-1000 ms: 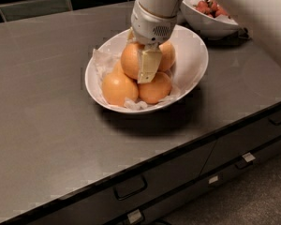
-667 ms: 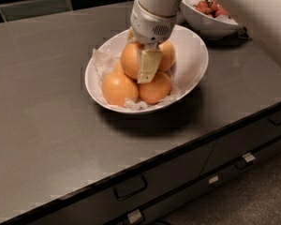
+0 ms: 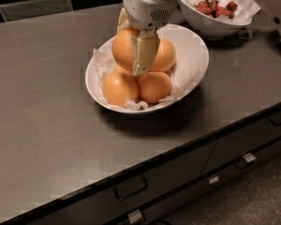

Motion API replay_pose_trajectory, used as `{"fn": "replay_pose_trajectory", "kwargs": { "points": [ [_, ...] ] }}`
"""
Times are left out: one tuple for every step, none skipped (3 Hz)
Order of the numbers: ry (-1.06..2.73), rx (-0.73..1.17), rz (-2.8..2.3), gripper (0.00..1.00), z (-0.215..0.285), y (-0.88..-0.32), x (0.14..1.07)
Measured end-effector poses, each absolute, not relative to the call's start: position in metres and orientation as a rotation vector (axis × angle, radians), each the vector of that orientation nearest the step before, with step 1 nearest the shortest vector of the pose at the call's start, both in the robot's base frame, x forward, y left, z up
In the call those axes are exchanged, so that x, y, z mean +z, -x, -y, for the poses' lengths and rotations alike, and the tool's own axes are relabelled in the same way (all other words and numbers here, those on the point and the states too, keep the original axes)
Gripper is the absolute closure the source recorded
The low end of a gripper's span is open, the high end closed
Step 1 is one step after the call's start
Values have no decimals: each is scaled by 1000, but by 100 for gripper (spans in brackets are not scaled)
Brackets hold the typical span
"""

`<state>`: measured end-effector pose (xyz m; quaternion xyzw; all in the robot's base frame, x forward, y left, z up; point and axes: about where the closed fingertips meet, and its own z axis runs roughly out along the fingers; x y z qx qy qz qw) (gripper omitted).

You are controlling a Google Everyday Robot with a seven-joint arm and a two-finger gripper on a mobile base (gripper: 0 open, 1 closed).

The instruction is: Pick orange from white bowl

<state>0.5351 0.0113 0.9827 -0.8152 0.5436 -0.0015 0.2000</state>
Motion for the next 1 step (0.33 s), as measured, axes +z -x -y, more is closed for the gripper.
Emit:
{"fn": "replay_pose_trajectory", "kwargs": {
  "points": [
    [2277, -76, -1443, 100, -22, -521, 1010]
  ]
}}
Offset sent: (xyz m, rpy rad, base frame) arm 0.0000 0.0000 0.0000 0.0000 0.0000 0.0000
